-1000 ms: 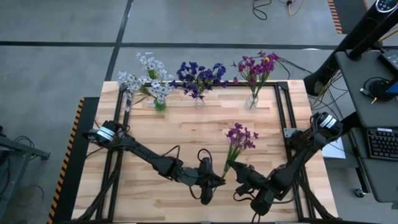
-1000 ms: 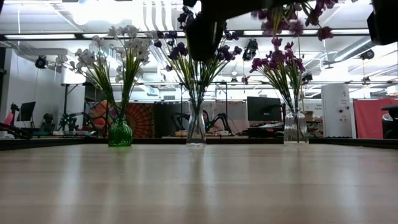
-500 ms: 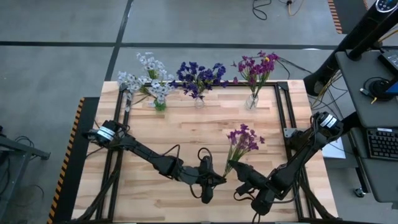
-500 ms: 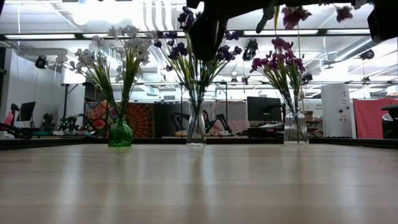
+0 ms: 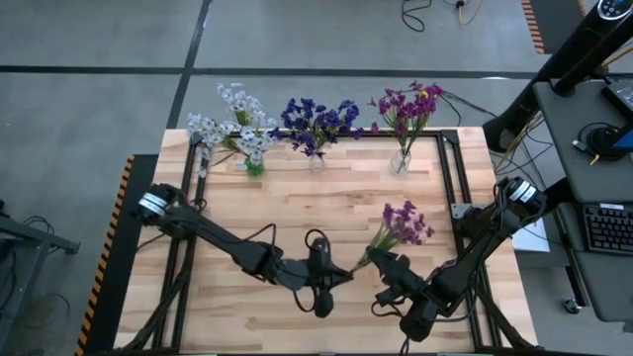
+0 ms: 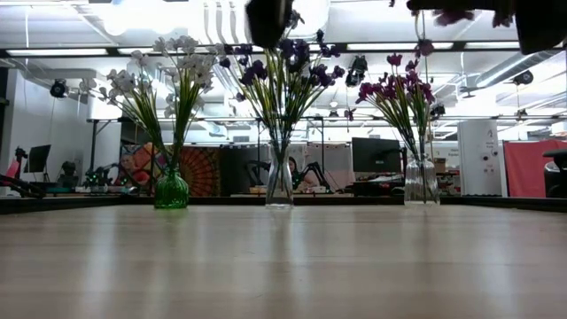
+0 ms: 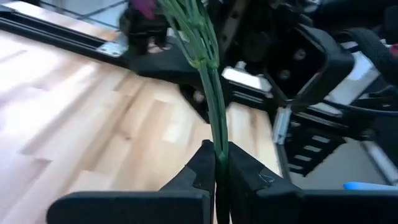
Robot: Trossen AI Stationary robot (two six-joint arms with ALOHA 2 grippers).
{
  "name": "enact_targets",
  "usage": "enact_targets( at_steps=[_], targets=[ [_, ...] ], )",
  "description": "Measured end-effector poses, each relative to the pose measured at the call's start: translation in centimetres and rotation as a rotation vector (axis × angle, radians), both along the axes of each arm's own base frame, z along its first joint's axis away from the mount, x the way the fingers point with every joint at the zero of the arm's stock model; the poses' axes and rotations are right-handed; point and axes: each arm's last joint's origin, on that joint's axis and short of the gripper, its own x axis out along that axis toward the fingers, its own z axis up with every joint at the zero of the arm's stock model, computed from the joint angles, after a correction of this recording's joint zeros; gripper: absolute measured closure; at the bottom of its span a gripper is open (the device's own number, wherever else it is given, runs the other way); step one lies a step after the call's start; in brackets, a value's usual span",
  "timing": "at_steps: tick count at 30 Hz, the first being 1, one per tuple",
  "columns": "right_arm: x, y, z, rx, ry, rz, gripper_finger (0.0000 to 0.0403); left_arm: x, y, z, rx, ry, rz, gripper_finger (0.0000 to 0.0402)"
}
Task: Sort flowers into vase by color
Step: Put the light violet flowers into the right transparent vase
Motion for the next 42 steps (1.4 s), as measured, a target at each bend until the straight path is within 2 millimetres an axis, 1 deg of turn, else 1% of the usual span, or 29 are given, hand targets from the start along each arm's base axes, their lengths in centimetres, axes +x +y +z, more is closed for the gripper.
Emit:
enact_targets(
  at_steps=[6,9,15,22,26,34,36,38,42],
  targets=[
    [-0.1,-0.1,0.2,0.077,-0.078,-0.011,0.0143,-1.4,0.3,1.6,0.042,0.03,0.055,0.04],
    [-0.2,-0.3,0.6,0.116,-0.119,-0.019,0.014,-2.1,0.3,2.2,0.066,0.052,0.077,0.04],
    [-0.5,-0.6,1.6,0.255,-0.241,-0.025,0.014,-3.3,0.6,3.3,0.092,0.081,0.109,0.04],
    [-1.1,-1.2,3.4,0.573,-0.368,0.021,0.014,-4.3,0.4,3.3,0.163,0.131,0.128,0.04],
    [-1.5,-1.5,4.2,0.767,-0.425,0.04,0.014,-4.7,-0.4,3.3,0.239,0.132,0.093,0.04],
    [-1.7,-1.5,3.7,1.095,-0.486,0.035,0.014,-5.5,-1.7,3.3,0.317,0.109,0.122,0.04],
    [-1.7,-1.5,3.4,1.103,-0.499,0.025,0.014,-5.6,-1.8,3.3,0.322,0.107,0.131,0.04],
    [-1.8,-1.6,3.2,1.057,-0.516,0.016,0.014,-5.7,-1.9,3.3,0.307,0.107,0.135,0.04],
    [-1.8,-1.7,4.2,1.063,-0.529,0.026,0.014,-6.0,-1.7,2.7,0.262,0.157,0.164,0.04]
  ],
)
